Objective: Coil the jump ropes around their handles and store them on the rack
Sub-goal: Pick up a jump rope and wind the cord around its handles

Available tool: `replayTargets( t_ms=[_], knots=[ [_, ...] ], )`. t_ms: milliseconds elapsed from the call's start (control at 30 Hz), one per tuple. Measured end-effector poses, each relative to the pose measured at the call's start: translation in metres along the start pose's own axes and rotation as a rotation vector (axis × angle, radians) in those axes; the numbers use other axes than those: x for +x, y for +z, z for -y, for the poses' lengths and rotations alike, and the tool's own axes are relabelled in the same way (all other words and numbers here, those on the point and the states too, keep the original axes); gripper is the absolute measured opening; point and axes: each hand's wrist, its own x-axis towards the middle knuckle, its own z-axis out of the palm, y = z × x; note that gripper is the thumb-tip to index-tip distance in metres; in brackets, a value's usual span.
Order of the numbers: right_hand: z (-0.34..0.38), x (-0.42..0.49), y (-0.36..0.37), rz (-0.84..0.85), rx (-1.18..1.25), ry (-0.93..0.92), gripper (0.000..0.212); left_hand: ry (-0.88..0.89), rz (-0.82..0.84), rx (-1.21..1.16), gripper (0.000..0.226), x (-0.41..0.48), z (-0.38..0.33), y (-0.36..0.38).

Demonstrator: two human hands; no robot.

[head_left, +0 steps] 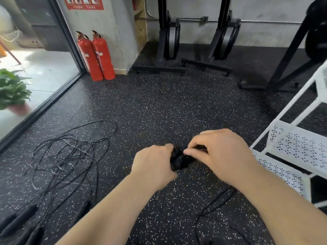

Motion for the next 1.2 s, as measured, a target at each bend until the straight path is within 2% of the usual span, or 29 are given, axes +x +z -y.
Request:
replayTargets(
  t_ms=[100,300,367,467,600,733,900,967,1067,1133,1200],
  knots=[
    [-0.018,0.000,-0.003,0.078,0.110,0.101,0.030,0.066,0.047,0.032,0.035,-0.003,-0.009,0.000],
    [-0.020,-0.001,-0.007,0.075,0.077,0.078,0.029,-0.199,0.138,-0.092,0.027,0.009,0.001,-0.003],
    [-0.017,-0.001,-0.006,0.059,0.048,0.053,0.029,-0.232,0.152,-0.116,0.027,0.012,0.005,-0.006],
    [-0.013,0.001,-0.004,0.029,0.008,0.016,0.028,-0.166,0.171,-0.060,0.027,0.010,0.000,-0.004],
    [-0.021,0.002,-0.001,0.027,0.061,0.024,0.027,0.104,0.145,0.033,0.034,-0.001,-0.015,0.003],
    [-0.035,-0.001,0.000,0.104,0.333,0.060,0.016,0.360,0.062,0.029,0.041,-0.004,-0.017,-0.002],
    [-0.044,-0.001,-0.006,0.236,0.598,0.086,0.017,0.479,-0.010,-0.064,0.039,-0.009,-0.021,-0.010],
    [-0.047,0.000,-0.008,0.254,0.699,0.106,0.022,0.481,-0.026,-0.129,0.049,-0.013,-0.024,-0.013],
    [-0.054,-0.001,-0.009,0.258,0.853,0.166,0.027,0.440,0.037,-0.231,0.063,-0.020,-0.031,-0.019],
    [-0.056,-0.002,-0.009,0.338,1.022,0.243,0.035,0.406,0.083,-0.351,0.076,-0.024,-0.035,-0.023],
    [-0.055,-0.001,-0.007,0.383,1.115,0.299,0.043,0.343,0.143,-0.517,0.079,-0.027,-0.036,-0.028]
  ],
)
